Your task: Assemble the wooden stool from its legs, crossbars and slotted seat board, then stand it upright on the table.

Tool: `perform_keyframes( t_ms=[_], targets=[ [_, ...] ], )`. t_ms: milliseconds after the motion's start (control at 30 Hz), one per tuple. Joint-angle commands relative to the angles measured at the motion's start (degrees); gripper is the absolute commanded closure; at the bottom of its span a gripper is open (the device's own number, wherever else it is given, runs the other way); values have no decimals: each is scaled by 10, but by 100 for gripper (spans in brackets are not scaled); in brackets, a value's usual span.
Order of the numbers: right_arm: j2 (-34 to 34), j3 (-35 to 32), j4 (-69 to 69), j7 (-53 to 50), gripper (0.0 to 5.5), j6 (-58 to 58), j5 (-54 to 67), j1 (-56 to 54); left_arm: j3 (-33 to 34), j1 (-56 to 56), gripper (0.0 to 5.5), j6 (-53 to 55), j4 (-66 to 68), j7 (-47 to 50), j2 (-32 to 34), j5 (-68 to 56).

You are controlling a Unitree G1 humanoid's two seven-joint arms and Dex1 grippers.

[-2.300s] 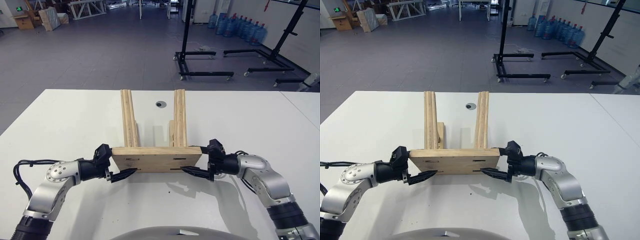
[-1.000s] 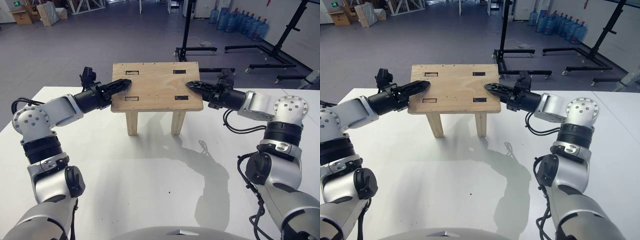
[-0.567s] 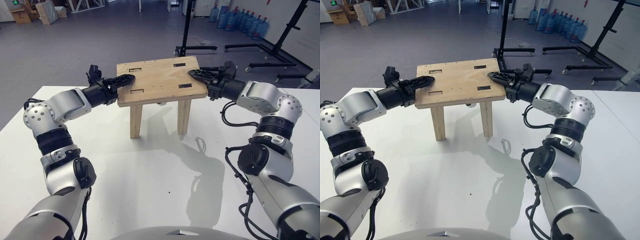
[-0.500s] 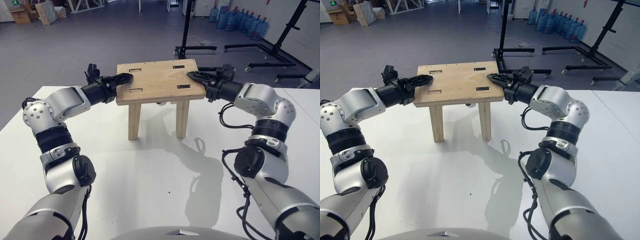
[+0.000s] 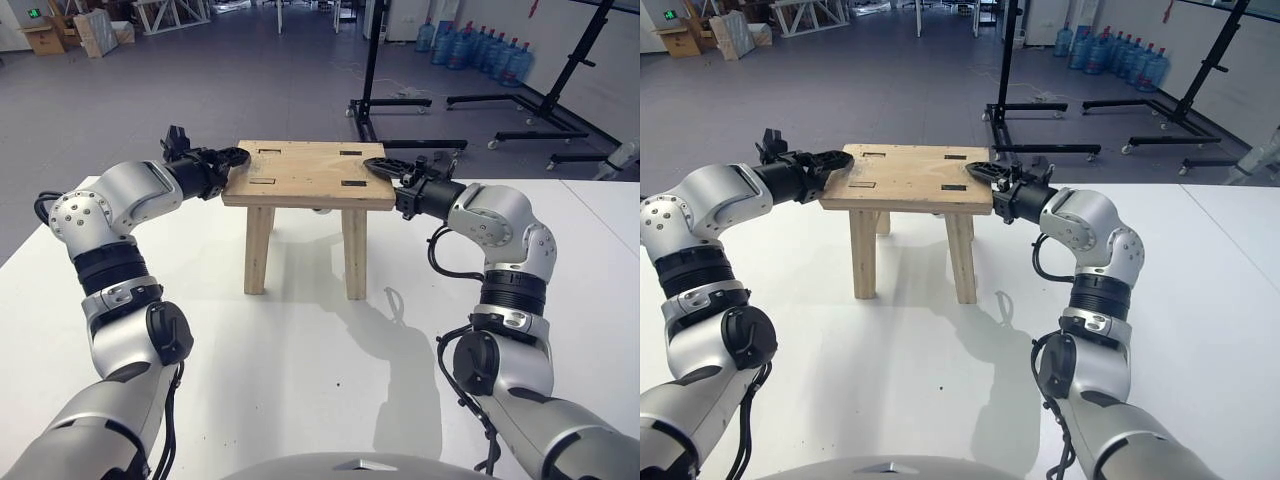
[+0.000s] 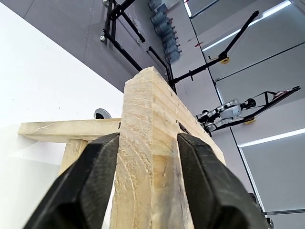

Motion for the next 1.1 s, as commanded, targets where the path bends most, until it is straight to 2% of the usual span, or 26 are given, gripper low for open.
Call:
perform_keyframes(
  t_ms=[33, 367, 633, 767, 867, 900, 967, 1033, 1100],
  targets=[
    [20, 65, 53, 14, 214, 15, -30, -7, -37, -2, 280, 11, -1, -20, -67, -48],
    [-62, 41, 127, 79, 22, 7, -41, -95, 5, 1, 112, -43, 41, -66, 5, -27],
    [-131, 10, 172, 137, 10, 21, -106, -70, 22, 2, 13, -68, 102, -141, 86, 26],
    [-171, -7, 166, 196, 10, 22, -159, -39, 32, 31, 13, -83, 87, -186, 140, 64],
    [-200, 37, 10, 306, 10, -52, -310, 52, -68, 172, 13, -190, -90, -291, 214, 241],
    [-198, 82, -57, 330, 10, -118, -401, 99, -103, 227, 13, -255, -134, -306, 221, 316],
    [-165, 140, -138, 337, 10, -214, -524, 170, -130, 307, 13, -362, -187, -321, 197, 410],
    [-133, 227, -195, 299, 10, -318, -682, 237, -171, 389, 13, -476, -234, -311, 133, 497],
    [-94, 300, -232, 266, 10, -398, -809, 292, -239, 475, 13, -578, -261, -282, 63, 590]
  ],
)
